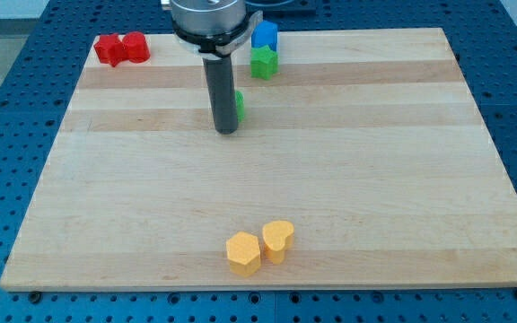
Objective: Move the green circle to the bottom side of the green star
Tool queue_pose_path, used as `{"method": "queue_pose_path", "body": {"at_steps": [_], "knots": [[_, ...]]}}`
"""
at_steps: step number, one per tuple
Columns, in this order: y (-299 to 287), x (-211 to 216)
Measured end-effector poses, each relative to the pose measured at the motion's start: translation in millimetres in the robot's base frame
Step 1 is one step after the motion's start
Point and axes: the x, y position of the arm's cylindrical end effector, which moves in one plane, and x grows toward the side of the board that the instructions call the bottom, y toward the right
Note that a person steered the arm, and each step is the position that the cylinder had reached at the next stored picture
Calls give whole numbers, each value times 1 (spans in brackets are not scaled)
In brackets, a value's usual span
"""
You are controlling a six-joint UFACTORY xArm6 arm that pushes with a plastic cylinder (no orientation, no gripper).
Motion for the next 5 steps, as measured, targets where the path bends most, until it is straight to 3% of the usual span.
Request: {"method": "queue_pose_path", "body": {"at_steps": [1, 2, 3, 4, 5], "knots": [[0, -24], [-4, -14], [-43, -2], [-49, -30], [-14, -50]]}}
